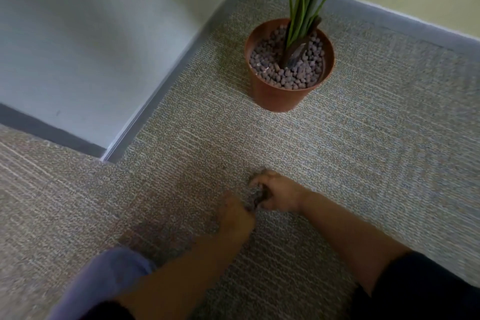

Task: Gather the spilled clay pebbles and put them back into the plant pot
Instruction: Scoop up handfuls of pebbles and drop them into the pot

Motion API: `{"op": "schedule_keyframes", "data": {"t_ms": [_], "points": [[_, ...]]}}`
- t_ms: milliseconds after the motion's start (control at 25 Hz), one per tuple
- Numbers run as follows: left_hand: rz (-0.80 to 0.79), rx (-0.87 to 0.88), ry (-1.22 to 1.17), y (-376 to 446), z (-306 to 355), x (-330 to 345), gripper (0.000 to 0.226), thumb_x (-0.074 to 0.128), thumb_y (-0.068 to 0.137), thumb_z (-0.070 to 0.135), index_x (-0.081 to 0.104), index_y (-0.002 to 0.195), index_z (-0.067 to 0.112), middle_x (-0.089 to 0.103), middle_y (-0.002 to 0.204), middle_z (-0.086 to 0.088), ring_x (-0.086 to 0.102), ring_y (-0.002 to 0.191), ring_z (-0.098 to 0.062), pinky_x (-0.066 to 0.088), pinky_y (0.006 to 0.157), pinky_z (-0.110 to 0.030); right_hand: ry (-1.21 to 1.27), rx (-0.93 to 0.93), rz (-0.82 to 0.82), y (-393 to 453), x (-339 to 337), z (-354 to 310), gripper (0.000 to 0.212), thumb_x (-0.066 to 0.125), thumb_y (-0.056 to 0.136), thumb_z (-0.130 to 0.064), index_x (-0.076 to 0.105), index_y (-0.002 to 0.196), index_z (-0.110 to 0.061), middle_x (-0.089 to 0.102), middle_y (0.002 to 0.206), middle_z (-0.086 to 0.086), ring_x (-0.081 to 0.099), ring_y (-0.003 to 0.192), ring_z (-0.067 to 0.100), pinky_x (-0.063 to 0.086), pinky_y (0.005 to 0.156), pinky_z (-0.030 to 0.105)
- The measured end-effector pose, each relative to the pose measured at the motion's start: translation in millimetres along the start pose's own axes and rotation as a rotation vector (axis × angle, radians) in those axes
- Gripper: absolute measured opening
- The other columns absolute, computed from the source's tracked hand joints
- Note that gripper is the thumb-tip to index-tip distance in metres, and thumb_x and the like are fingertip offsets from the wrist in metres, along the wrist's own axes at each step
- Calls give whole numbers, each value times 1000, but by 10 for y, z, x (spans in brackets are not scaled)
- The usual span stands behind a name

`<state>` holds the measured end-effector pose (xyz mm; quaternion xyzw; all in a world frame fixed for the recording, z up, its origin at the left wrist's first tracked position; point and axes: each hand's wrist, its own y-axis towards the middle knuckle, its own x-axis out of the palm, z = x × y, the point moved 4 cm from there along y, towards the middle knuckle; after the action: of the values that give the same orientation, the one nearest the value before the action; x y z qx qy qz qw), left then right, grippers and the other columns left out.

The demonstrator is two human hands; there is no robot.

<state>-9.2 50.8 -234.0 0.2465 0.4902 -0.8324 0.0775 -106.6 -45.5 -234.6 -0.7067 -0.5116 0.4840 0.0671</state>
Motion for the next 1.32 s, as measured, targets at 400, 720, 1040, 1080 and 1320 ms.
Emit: {"op": "schedule_keyframes", "data": {"t_ms": [400, 720, 1040, 1080, 1320], "points": [[101, 303, 311, 103, 88, 103, 38, 54, 87, 14, 40, 122, 10, 40, 128, -17, 57, 105, -38, 47, 87, -43, -40, 105, 160, -68, 304, -67, 35, 62, 81, -18, 50, 114, -15, 41, 124, 12, 59, 103, 33, 47, 84, 35], [139, 364, 211, 128, 37, 102, 25, 49, 84, 2, 48, 109, 4, 47, 121, -17, 53, 107, -32, 39, 90, -37, 140, 147, 202, -41, 237, -40, 17, 62, 79, -5, 65, 96, -8, 52, 115, 14, 61, 97, 29, 46, 84, 27], [145, 336, 107, 204, 19, 21, 17, 53, 80, -3, 59, 95, -2, 59, 104, -23, 56, 100, -33, 39, 85, -34, 218, 149, 201, -31, 185, 41, 19, 66, 79, -5, 72, 97, -4, 69, 103, 14, 63, 94, 26, 38, 72, 18], [145, 337, 124, 223, 27, 5, 16, 53, 79, -3, 60, 94, -2, 59, 104, -22, 55, 100, -32, 37, 86, -32, 232, 153, 207, -32, 190, 50, 19, 65, 79, -4, 71, 97, -4, 70, 103, 15, 64, 92, 25, 35, 69, 16], [138, 344, 134, 313, 45, -72, 14, 61, 79, 2, 65, 92, -2, 59, 100, -19, 57, 99, -30, 35, 82, -26, 250, 147, 202, -17, 200, 10, 25, 73, 74, -7, 66, 98, -3, 68, 103, 15, 64, 93, 27, 44, 75, 22]]}}
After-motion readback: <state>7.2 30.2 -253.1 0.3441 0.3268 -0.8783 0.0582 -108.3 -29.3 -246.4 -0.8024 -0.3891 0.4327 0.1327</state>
